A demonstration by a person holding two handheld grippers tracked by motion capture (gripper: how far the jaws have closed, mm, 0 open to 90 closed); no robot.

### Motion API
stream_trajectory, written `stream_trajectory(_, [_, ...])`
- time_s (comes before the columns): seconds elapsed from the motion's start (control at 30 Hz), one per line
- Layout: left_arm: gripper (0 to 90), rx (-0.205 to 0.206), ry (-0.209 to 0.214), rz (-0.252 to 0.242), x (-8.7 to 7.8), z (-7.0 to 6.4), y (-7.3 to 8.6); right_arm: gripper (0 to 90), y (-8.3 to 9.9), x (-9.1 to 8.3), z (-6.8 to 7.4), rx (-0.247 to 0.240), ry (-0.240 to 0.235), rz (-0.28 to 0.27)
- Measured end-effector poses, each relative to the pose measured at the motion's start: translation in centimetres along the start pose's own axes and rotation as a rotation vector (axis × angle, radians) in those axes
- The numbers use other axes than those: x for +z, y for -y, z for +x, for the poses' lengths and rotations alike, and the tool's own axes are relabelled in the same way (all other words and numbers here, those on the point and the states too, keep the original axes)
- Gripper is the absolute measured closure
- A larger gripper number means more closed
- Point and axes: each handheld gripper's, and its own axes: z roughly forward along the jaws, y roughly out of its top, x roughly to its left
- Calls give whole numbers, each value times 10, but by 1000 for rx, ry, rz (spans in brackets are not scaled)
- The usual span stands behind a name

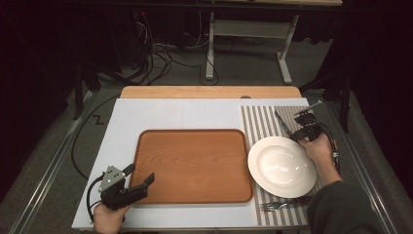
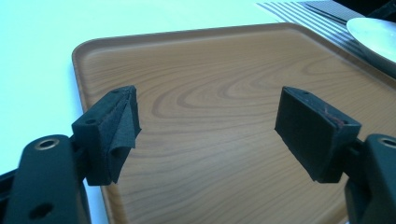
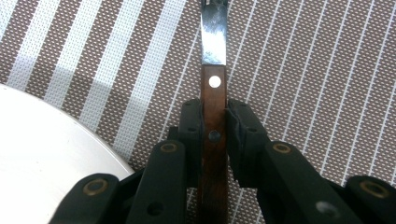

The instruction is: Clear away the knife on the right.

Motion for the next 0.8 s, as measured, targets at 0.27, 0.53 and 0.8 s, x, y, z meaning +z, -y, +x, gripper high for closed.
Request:
stream_trajectory(0.27, [230, -1, 1, 0, 0, 0, 0, 776, 1, -8, -4, 13, 6, -24])
stream_trajectory(0.53, [230, 0, -1, -2, -1, 0, 0, 778, 3, -31, -8, 15, -1, -82])
stream_trajectory(0.8, [230, -2, 0, -3, -1, 0, 0, 777, 6, -42, -10, 5, -6, -115])
